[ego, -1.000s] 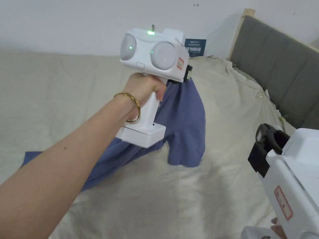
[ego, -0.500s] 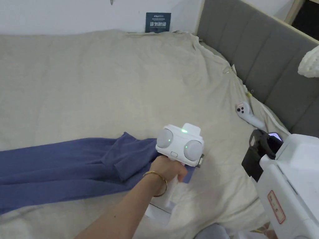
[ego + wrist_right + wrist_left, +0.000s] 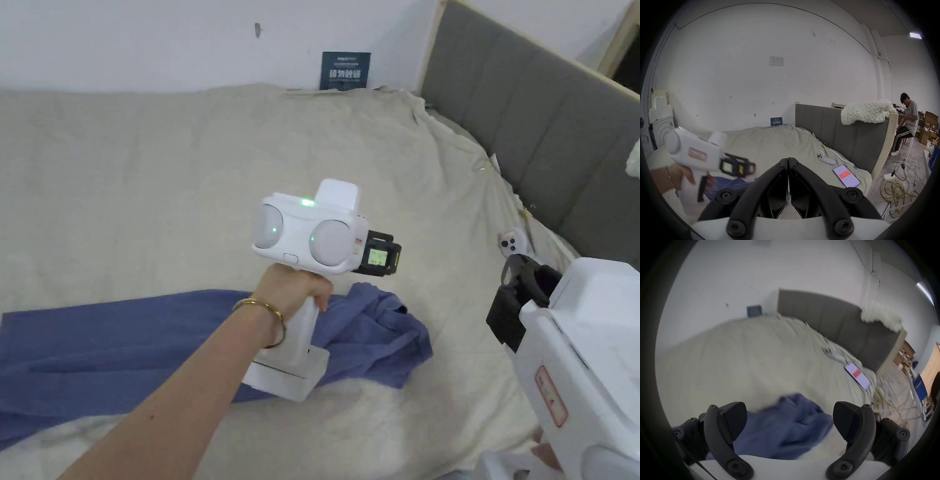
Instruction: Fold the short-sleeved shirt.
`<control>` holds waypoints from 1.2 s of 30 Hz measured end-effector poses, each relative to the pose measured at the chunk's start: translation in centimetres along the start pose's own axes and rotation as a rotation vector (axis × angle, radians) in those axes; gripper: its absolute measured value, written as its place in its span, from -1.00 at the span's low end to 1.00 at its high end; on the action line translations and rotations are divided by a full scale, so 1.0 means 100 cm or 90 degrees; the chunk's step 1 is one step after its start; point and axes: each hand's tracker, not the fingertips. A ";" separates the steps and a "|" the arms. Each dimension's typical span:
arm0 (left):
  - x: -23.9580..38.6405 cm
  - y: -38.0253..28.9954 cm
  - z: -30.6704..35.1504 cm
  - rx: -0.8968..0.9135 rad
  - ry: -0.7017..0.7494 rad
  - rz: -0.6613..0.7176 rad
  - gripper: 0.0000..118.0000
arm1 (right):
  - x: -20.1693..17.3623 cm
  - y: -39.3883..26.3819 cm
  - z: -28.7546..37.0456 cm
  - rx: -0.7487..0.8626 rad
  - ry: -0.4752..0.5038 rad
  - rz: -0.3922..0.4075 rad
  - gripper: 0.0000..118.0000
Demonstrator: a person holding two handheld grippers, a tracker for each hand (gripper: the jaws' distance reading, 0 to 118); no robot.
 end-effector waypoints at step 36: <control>-0.157 -0.129 0.247 0.284 0.451 0.090 -1.00 | -0.103 0.004 -0.003 0.046 0.162 0.048 -1.00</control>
